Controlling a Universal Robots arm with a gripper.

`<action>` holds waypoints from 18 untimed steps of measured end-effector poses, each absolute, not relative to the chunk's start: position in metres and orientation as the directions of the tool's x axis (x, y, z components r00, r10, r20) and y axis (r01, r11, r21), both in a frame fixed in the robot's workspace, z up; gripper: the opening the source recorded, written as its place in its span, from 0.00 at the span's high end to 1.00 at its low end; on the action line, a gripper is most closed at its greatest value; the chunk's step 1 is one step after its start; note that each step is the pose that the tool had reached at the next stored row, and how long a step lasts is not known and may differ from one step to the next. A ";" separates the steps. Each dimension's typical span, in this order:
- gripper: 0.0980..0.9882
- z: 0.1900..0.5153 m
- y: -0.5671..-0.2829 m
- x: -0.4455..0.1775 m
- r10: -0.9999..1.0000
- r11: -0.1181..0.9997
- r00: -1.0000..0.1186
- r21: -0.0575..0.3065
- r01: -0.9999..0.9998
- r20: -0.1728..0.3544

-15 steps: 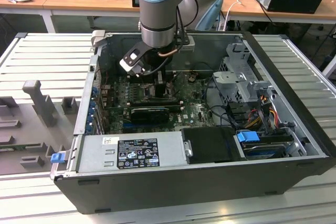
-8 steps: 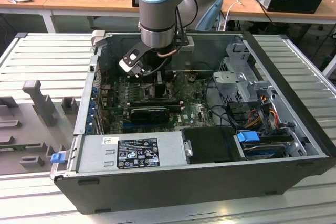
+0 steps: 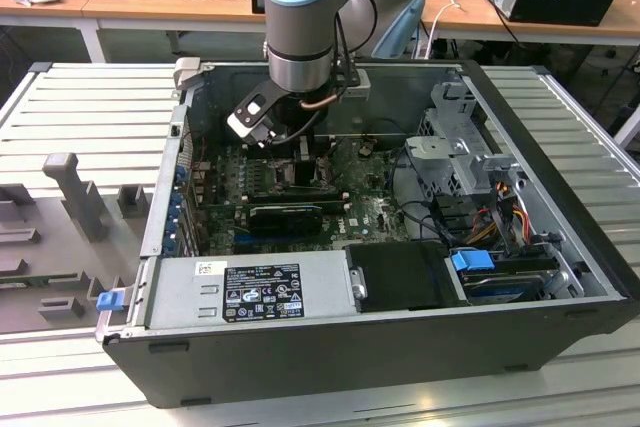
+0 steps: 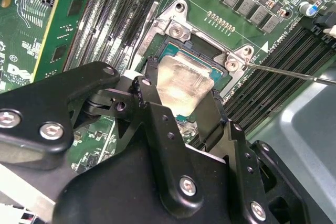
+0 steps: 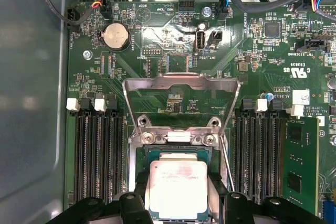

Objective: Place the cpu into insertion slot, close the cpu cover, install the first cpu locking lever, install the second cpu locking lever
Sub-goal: 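Place the cpu into insertion slot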

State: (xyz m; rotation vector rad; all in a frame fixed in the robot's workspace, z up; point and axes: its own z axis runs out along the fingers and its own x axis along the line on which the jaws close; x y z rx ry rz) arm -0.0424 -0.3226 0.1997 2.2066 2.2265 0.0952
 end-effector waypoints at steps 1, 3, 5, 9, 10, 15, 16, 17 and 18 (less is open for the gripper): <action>0.52 0.200 -0.323 -0.042 0.999 0.008 -0.010 0.047 0.999 0.039; 0.52 0.200 -0.323 -0.042 0.999 0.008 -0.010 0.047 0.999 0.039; 0.44 0.200 -0.323 -0.042 0.999 0.008 -0.010 0.047 0.999 0.039; 0.44 0.203 -0.323 -0.042 0.999 0.008 -0.010 0.047 0.999 0.039; 0.44 0.206 -0.323 -0.042 0.999 0.008 -0.010 0.047 0.999 0.039; 0.52 0.213 -0.323 -0.042 0.999 0.008 -0.010 0.047 0.999 0.038; 0.60 0.214 -0.323 -0.042 0.999 0.008 -0.010 0.047 0.999 0.038; 0.60 0.214 -0.323 -0.042 0.999 0.008 -0.010 0.047 0.999 0.039; 0.67 0.215 -0.323 -0.042 0.999 0.008 -0.010 0.047 0.999 0.039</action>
